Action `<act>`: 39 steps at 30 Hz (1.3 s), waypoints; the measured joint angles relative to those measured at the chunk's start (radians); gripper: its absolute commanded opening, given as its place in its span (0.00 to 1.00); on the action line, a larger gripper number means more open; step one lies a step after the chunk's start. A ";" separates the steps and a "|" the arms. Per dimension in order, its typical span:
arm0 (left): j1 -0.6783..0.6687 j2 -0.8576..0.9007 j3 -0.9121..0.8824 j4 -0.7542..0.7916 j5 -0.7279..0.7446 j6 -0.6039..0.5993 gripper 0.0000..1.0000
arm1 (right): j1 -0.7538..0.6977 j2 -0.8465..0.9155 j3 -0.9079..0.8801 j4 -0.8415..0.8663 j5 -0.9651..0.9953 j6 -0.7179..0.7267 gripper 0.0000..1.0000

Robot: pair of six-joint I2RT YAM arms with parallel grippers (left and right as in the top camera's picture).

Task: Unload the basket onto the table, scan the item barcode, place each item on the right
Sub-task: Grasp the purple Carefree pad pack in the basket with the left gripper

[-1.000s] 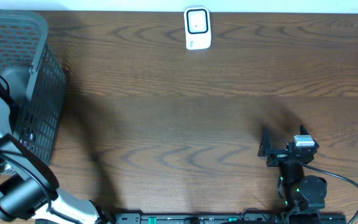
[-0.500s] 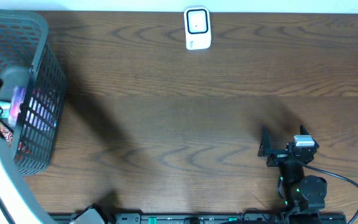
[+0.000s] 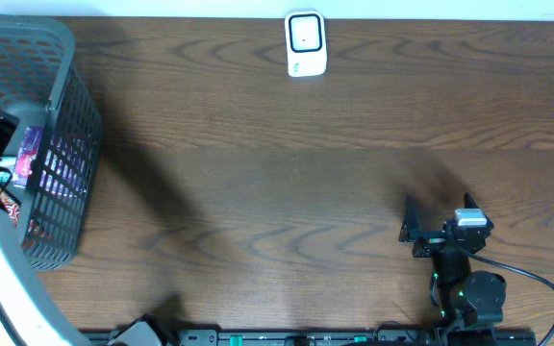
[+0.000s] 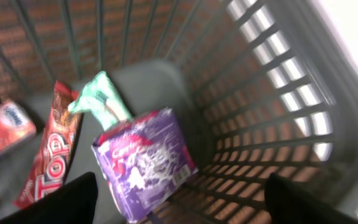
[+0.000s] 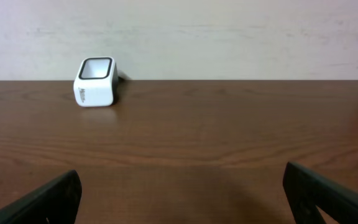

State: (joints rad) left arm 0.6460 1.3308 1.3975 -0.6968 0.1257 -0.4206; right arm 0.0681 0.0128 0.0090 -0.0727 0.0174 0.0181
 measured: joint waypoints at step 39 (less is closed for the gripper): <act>0.002 0.570 0.000 -0.062 -0.085 0.047 0.49 | 0.000 0.000 0.000 0.000 0.000 0.000 0.99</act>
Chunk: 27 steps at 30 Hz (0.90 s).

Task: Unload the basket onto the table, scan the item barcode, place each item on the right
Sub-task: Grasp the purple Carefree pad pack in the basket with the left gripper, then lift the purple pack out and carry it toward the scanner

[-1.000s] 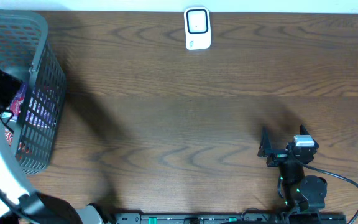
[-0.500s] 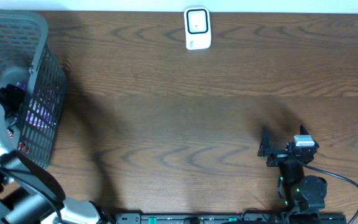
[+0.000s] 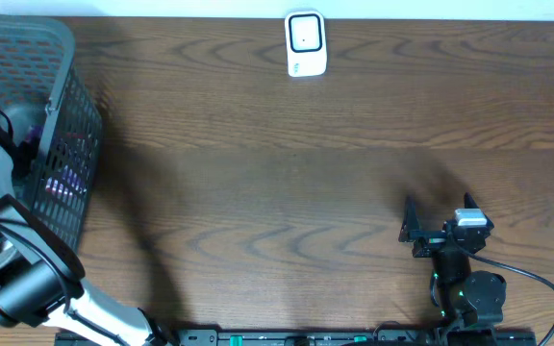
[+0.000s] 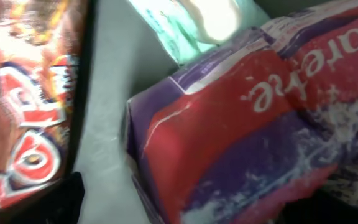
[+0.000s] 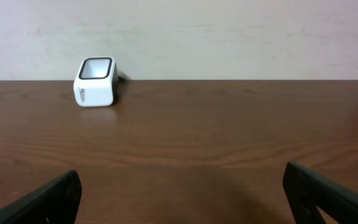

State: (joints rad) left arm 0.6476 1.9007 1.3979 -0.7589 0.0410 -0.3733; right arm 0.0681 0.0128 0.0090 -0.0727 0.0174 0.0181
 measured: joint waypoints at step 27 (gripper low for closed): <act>-0.001 -0.510 -0.001 0.138 0.246 -0.103 0.07 | 0.000 0.000 0.000 0.000 0.000 0.000 0.99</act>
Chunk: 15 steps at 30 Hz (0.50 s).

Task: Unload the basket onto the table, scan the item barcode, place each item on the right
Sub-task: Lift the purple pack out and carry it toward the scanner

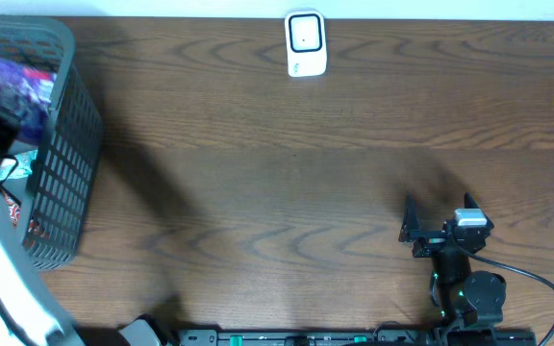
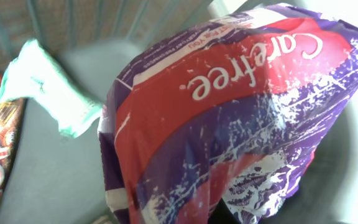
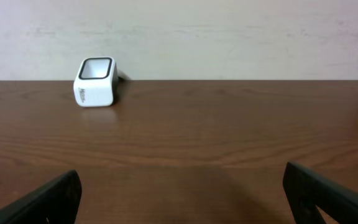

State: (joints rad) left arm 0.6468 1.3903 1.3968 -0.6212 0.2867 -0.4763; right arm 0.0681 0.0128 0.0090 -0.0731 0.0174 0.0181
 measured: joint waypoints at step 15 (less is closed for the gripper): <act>-0.223 -0.233 0.000 0.047 0.004 -0.152 0.07 | 0.000 0.000 0.000 0.000 0.000 0.000 0.99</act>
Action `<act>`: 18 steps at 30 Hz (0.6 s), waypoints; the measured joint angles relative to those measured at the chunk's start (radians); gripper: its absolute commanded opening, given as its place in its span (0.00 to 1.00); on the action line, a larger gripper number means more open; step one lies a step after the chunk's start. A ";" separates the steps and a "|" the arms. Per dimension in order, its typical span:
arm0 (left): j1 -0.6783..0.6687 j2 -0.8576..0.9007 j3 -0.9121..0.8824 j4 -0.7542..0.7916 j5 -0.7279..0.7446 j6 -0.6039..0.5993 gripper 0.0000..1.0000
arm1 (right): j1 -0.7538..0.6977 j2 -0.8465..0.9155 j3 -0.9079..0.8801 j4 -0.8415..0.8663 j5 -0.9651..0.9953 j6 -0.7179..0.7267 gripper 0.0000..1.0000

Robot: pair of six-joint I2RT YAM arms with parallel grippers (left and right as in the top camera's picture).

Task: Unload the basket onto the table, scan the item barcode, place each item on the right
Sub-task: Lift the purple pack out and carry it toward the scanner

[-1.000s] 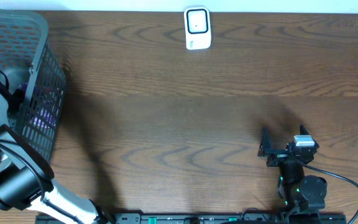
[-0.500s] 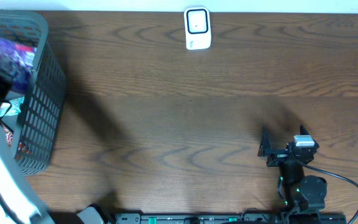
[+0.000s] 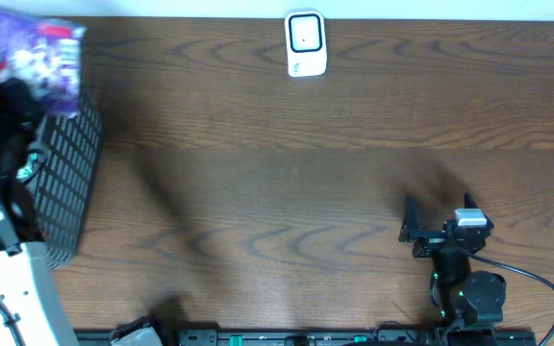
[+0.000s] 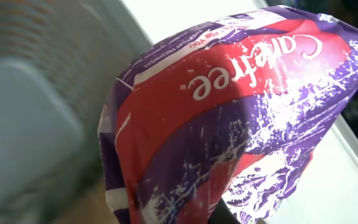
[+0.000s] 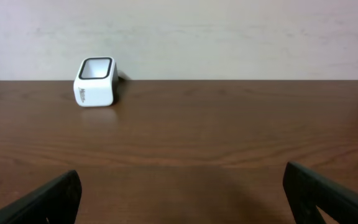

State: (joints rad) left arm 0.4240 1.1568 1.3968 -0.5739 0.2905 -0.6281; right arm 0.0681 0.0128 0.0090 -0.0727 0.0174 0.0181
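Note:
A purple and red Carefree packet [image 3: 35, 43] hangs above the grey basket's [image 3: 70, 183] far right corner, held by my left gripper, whose fingers are hidden behind it. The same packet [image 4: 229, 106] fills the left wrist view. The white barcode scanner [image 3: 305, 43] stands at the table's far edge, and the scanner [image 5: 94, 82] faces up in the right wrist view. My right gripper [image 3: 410, 229] rests open near the front right, its fingertips [image 5: 48, 198] wide apart with nothing between them.
The grey mesh basket stands at the table's left edge, mostly covered by my left arm. A black cable [image 3: 532, 284] runs from the right arm's base. Brown wooden tabletop [image 3: 277, 183] lies between basket, scanner and right gripper.
My left gripper has carried the Carefree packet higher and to the right, from over the basket's inside to above its far right corner. The right arm has not moved.
My left gripper stood open above the packet lying in the basket among other items. Then it was down close on the packet. Then it held the packet lifted within the basket, and now holds it over the basket's corner. The right gripper stayed open and still.

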 measured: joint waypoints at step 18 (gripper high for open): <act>-0.670 0.307 0.000 -0.140 0.000 0.196 0.07 | 0.000 0.000 0.000 0.000 0.000 0.000 0.99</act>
State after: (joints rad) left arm -0.2459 1.4643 1.3968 -0.7139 0.2905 -0.4320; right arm 0.0681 0.0128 0.0090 -0.0723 0.0174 0.0181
